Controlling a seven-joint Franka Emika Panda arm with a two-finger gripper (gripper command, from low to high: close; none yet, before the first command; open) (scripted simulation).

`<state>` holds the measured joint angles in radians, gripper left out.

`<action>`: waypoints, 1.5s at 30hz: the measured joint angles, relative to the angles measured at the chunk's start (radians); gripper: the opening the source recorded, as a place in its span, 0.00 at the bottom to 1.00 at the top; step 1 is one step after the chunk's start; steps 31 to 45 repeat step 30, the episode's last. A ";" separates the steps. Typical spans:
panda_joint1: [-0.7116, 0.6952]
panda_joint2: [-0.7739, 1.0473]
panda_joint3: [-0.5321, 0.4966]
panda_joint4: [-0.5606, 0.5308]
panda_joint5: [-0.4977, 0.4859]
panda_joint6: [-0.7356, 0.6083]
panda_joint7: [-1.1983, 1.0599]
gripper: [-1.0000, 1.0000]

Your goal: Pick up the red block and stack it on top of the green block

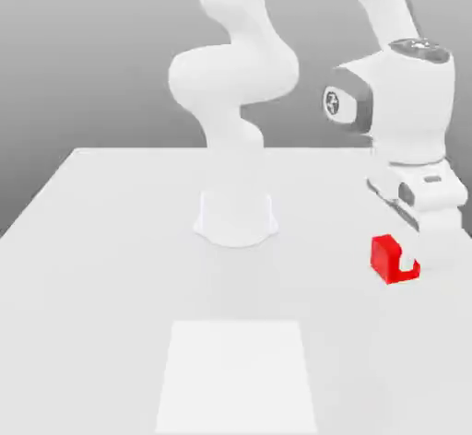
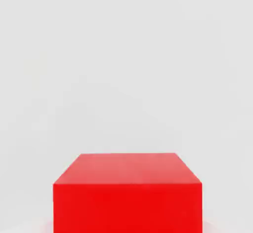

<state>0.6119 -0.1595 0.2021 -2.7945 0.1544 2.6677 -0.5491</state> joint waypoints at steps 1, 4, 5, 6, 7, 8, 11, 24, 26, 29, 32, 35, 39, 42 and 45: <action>0.036 -0.008 0.026 -0.007 0.006 -0.003 -0.017 0.00; 0.144 -0.029 0.104 -0.028 0.020 -0.007 -0.065 0.00; 0.179 -0.034 0.130 -0.035 0.024 -0.008 -0.081 0.00; 0.215 -0.039 0.155 -0.043 0.027 -0.008 -0.096 0.00; 0.249 -0.042 0.180 -0.050 0.029 -0.008 -0.110 0.00; 0.281 -0.044 0.205 -0.057 0.030 -0.007 -0.123 0.00; 0.293 -0.031 0.231 -0.057 0.001 0.003 -0.113 0.00; 0.229 0.140 0.247 -0.046 -0.204 0.156 0.031 0.00; 0.230 0.177 0.237 -0.048 -0.244 0.190 0.059 0.00; 0.239 0.230 0.219 -0.052 -0.300 0.240 0.097 1.00; 0.239 0.230 0.219 -0.052 -0.300 0.240 0.097 1.00; 0.239 0.230 0.219 -0.052 -0.300 0.240 0.097 1.00; 0.239 0.230 0.219 -0.052 -0.300 0.240 0.097 1.00; 0.239 0.230 0.219 -0.052 -0.300 0.240 0.097 1.00; 0.239 0.230 0.219 -0.052 -0.300 0.240 0.097 1.00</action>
